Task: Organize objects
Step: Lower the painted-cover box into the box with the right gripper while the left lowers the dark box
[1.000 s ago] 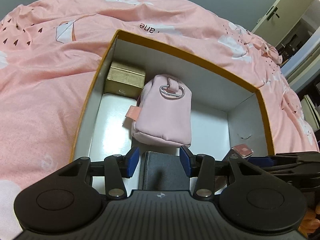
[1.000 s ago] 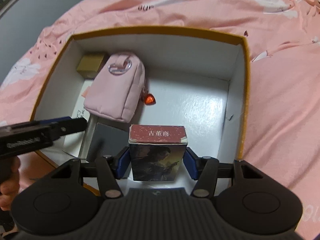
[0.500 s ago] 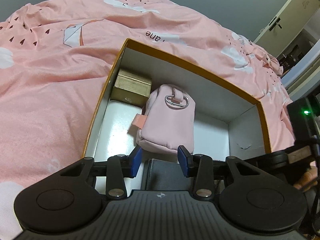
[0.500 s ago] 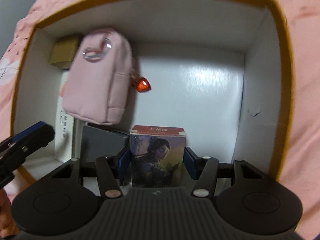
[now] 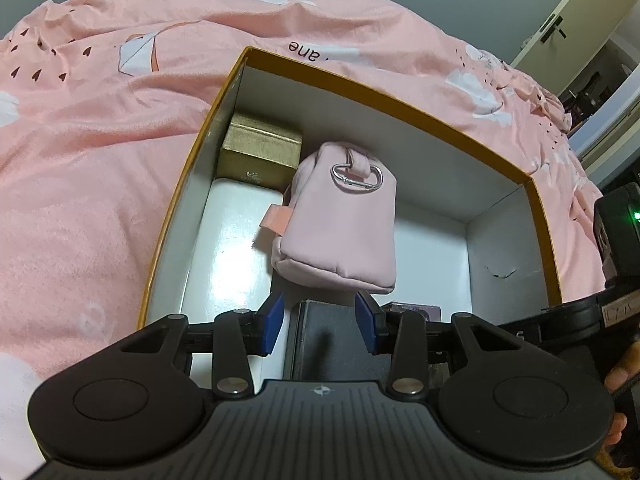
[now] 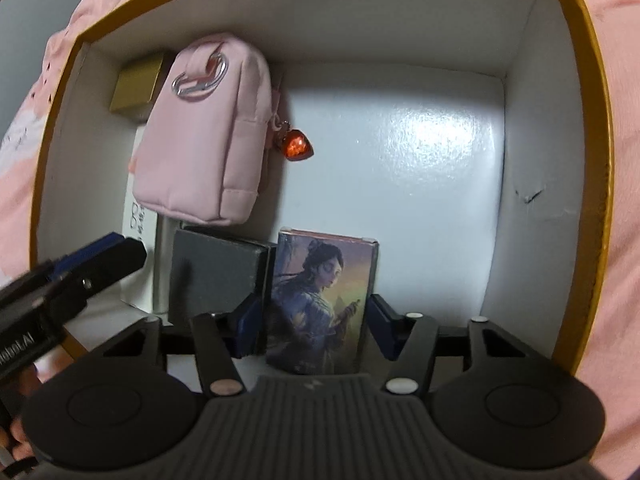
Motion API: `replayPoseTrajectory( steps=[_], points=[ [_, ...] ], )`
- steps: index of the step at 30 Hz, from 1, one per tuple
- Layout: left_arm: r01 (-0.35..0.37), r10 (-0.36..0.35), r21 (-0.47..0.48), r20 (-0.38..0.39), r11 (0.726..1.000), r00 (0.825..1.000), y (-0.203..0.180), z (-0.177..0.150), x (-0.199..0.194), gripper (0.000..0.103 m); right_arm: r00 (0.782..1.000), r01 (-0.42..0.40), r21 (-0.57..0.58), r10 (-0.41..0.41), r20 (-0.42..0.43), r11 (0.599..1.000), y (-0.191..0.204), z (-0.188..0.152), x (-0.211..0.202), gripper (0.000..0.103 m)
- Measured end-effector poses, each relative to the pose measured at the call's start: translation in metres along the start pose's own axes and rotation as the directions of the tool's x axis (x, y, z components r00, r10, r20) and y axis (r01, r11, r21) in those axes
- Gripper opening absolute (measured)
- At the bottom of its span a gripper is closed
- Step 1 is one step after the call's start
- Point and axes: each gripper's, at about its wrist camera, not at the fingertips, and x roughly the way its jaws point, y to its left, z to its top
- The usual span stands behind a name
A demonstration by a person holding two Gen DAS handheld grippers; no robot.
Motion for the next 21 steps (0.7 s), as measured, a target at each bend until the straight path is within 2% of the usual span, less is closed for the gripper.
replayPoseTrajectory(
  steps=[6, 10, 17, 21],
  points=[
    [0.001, -0.001, -0.008, -0.001, 1.0, 1.0, 0.002, 0.0, 0.0, 0.045, 1.0, -0.019, -0.02, 0.019, -0.01, 1.0, 0.002, -0.005, 0.004, 0.034],
    [-0.009, 0.009, -0.004, -0.002, 1.0, 1.0, 0.002, 0.0, 0.001, 0.044, 0.999, -0.038, -0.078, 0.037, -0.005, 0.996, 0.009, -0.006, 0.006, 0.032],
    [-0.012, 0.012, 0.002, 0.004, 1.0, 1.0, -0.001, -0.004, 0.001, 0.044, 0.999, -0.006, -0.208, 0.012, 0.029, 0.978, 0.023, -0.005, 0.008, 0.031],
    [-0.008, 0.007, 0.024, 0.036, 1.0, 0.999, -0.007, -0.009, -0.005, 0.044, 0.998, 0.022, -0.253, -0.007, 0.061, 0.967, 0.03, -0.011, 0.002, 0.031]
  ],
)
